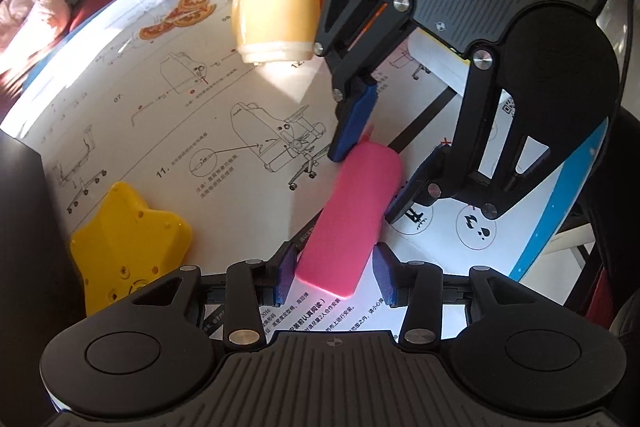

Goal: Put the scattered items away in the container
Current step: 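Hold the pink block with the left tool while the right tool closes on it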

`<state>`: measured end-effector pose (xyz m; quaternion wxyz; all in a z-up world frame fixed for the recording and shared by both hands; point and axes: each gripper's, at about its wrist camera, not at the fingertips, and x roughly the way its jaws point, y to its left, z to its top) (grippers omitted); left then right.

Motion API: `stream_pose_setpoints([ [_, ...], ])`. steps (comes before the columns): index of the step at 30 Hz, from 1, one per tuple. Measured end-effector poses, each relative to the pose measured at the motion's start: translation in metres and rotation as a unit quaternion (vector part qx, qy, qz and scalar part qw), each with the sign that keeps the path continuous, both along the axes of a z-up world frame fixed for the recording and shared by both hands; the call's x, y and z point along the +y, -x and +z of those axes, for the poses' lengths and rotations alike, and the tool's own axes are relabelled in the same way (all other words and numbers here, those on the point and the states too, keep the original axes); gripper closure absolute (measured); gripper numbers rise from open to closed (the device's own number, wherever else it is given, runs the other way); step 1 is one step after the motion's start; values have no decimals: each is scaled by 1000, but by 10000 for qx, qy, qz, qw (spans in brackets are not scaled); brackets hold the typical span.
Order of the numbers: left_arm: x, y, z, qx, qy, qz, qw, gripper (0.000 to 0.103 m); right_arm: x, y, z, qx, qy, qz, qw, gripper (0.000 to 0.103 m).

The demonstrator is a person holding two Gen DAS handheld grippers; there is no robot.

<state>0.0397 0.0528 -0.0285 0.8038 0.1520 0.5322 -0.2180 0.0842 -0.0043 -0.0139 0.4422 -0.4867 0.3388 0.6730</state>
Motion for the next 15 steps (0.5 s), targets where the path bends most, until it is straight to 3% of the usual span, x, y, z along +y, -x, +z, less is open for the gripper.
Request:
stream_pose_setpoints([
  [15,-6,-9,-2,-83,-30,285,9996,49,-12,-1,1,-122,-176,-384,9990,63],
])
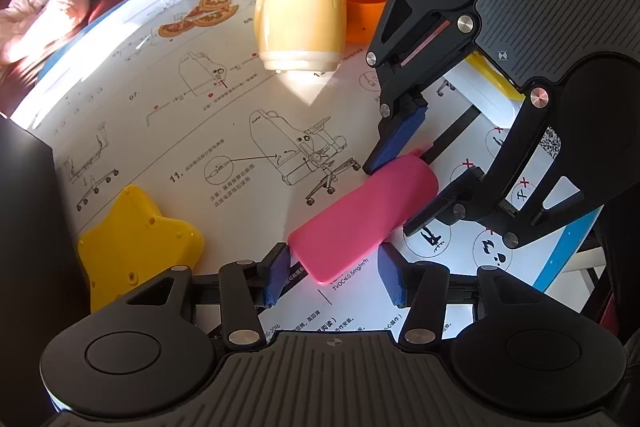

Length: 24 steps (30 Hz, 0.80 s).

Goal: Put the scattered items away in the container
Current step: 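Hold the pink block with the left tool while the right tool closes on it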

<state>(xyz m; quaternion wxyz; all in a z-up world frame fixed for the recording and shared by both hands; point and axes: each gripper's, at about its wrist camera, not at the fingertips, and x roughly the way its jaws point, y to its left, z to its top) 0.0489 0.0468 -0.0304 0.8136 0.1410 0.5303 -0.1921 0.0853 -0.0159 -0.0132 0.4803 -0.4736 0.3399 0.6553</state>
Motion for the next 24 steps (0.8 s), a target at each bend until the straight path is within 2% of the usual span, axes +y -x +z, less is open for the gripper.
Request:
stream_pose_setpoints([
  [6,-1,-2,0,-13,7,60,10000,59,-3,0,2,-37,-5,-81,10000,64],
  [9,0,-2,2,32,69,147,9999,76,-6,-3,2,-102,19,-154,9998,64],
  [11,1,-3,3,60,83,179,9998,92,-9,-4,3,-160,47,-206,9996,64],
  [14,-1,-3,4,51,38,131,9999,97,-11,-6,3,-206,63,-234,9995,64],
  [16,-5,-1,4,-6,-35,26,10000,96,-12,-5,4,-217,60,-241,9995,64],
  [19,-9,1,4,-41,-46,-137,9999,69,-16,-5,5,-192,80,-254,9995,64],
  [24,-23,0,5,-263,-295,-466,9981,54,-16,-8,1,-111,85,-293,9995,64],
])
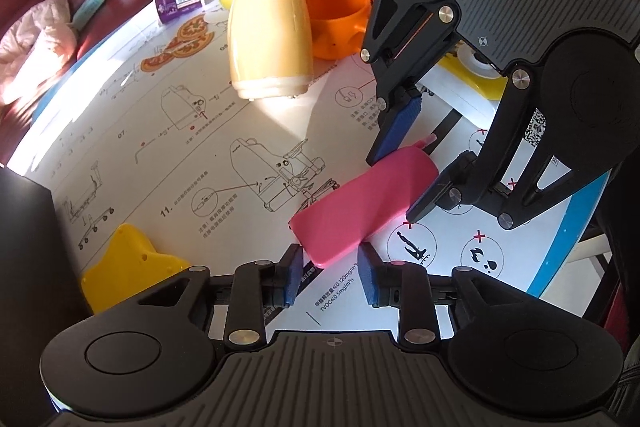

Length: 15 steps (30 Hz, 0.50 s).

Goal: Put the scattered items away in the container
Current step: 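Hold the pink block with the left tool while the right tool closes on it, then carry the pink block with both tools over the cardboard box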

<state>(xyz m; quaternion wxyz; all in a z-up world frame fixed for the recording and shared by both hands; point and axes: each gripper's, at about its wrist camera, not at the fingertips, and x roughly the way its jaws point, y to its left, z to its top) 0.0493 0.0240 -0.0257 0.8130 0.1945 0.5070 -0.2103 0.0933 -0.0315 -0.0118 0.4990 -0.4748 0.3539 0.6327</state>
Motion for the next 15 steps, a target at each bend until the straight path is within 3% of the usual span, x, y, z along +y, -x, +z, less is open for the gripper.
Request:
stream_pose_setpoints([
  [4,-8,1,6,-227,-248,-351,9988,45,-2,-4,-1,55,-65,-14,10000,64],
  [8,-7,4,22,-622,-185,-519,9965,25,-4,-8,-2,174,-138,-2,9998,64],
  [15,-22,-4,7,-442,-468,-1331,9890,27,-5,-14,-3,280,-206,73,9994,64],
])
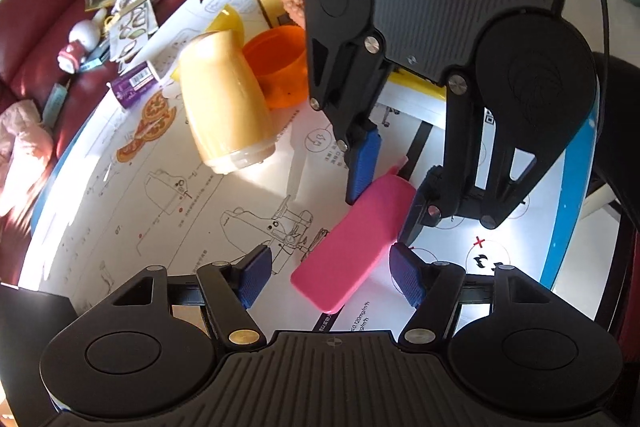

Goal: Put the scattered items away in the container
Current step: 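Carry the pink block with both tools over the cardboard box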

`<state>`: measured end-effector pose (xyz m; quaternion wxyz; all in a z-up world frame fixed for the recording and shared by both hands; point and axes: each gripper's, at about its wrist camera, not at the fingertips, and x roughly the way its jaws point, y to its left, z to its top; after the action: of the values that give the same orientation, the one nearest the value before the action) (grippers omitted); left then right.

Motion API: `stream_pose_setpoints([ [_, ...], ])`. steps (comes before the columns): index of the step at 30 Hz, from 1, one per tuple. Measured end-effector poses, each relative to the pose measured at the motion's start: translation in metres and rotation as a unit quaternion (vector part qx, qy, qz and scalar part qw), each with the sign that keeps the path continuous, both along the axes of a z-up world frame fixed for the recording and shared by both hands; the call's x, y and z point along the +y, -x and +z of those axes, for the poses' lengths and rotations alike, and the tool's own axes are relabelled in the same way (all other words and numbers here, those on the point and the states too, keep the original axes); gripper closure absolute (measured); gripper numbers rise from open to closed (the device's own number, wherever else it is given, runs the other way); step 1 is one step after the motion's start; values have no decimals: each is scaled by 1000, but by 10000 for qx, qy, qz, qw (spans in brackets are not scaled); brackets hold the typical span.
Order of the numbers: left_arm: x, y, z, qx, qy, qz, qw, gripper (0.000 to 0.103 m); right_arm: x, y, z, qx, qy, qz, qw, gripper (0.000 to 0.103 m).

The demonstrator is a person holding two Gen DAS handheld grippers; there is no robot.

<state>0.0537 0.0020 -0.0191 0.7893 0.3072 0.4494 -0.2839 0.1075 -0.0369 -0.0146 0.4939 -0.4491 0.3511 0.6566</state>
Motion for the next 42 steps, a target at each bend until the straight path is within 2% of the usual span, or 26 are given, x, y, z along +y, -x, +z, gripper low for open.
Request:
stream_pose_setpoints([
  [4,-2,-1,-10,93,-146,-219,9996,30,0,-3,0,53,8,95,9999,64],
  [9,-2,3,-11,1,-104,-558,9984,34,0,-9,0,69,30,188,9998,64],
  [12,-1,-1,-11,81,-38,-598,9982,38,5,-12,-2,62,64,225,9997,64],
  [14,-1,-4,-11,92,4,-580,9983,59,5,-12,-2,50,86,251,9996,63],
  [42,-3,2,-3,19,207,-317,9993,63,18,6,8,-302,216,376,9986,62],
])
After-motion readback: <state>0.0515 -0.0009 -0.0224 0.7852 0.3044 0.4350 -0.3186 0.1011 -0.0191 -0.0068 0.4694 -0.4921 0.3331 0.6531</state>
